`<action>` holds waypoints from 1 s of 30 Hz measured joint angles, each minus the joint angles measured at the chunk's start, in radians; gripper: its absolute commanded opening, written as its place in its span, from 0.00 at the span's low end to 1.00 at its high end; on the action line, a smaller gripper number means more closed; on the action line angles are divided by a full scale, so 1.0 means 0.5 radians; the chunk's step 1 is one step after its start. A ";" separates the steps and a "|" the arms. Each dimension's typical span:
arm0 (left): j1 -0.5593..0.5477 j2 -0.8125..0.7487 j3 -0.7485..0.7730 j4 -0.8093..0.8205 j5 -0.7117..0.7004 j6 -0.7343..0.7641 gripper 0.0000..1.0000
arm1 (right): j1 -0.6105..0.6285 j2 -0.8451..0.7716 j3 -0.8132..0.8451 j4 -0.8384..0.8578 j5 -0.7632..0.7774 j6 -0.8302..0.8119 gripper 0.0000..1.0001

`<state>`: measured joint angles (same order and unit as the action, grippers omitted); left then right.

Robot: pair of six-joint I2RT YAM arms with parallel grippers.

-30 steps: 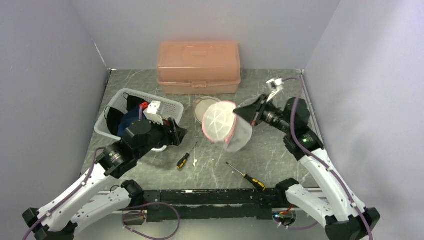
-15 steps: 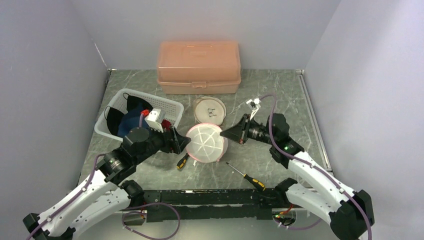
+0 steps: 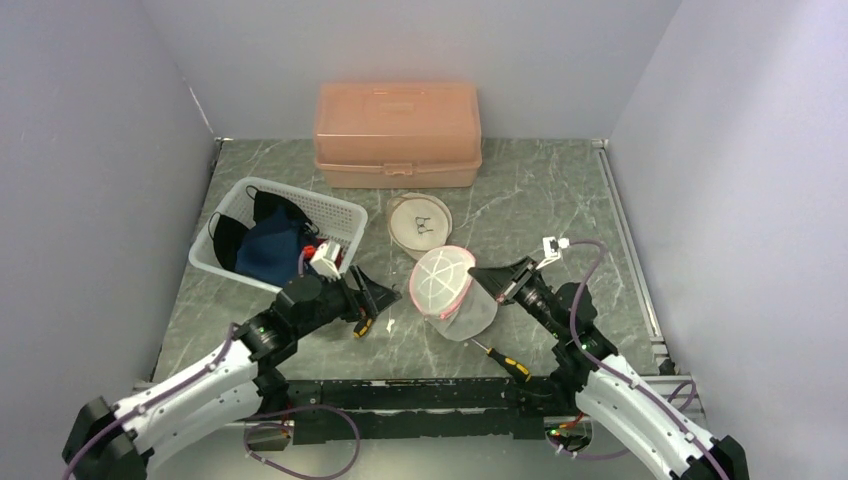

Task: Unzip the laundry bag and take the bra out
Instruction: Place the laundry bag at the center of the board.

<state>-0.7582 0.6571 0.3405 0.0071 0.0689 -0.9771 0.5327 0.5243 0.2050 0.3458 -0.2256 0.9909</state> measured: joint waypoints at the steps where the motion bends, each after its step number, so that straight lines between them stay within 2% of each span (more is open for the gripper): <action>1: -0.005 0.054 -0.012 0.077 0.022 -0.031 0.91 | 0.000 -0.037 -0.035 0.002 0.047 0.039 0.00; 11: -0.129 0.773 -0.076 0.902 0.128 -0.392 0.79 | 0.000 -0.169 -0.203 0.011 0.308 0.232 0.00; 17: -0.262 1.119 0.002 1.131 0.127 -0.538 0.72 | 0.000 -0.177 -0.203 0.014 0.349 0.240 0.00; 26: -0.277 1.222 0.053 1.270 0.063 -0.642 0.72 | 0.000 -0.245 -0.203 -0.017 0.351 0.227 0.00; 28: -0.279 1.240 0.076 1.279 0.056 -0.652 0.69 | 0.000 -0.253 -0.203 -0.017 0.348 0.226 0.00; 30: -0.282 1.263 0.084 1.289 0.043 -0.655 0.60 | 0.000 -0.253 -0.203 -0.017 0.346 0.227 0.00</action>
<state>-0.8993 1.2884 0.3824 0.6518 0.0906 -1.3048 0.5327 0.3981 0.1036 0.3374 -0.0525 1.1042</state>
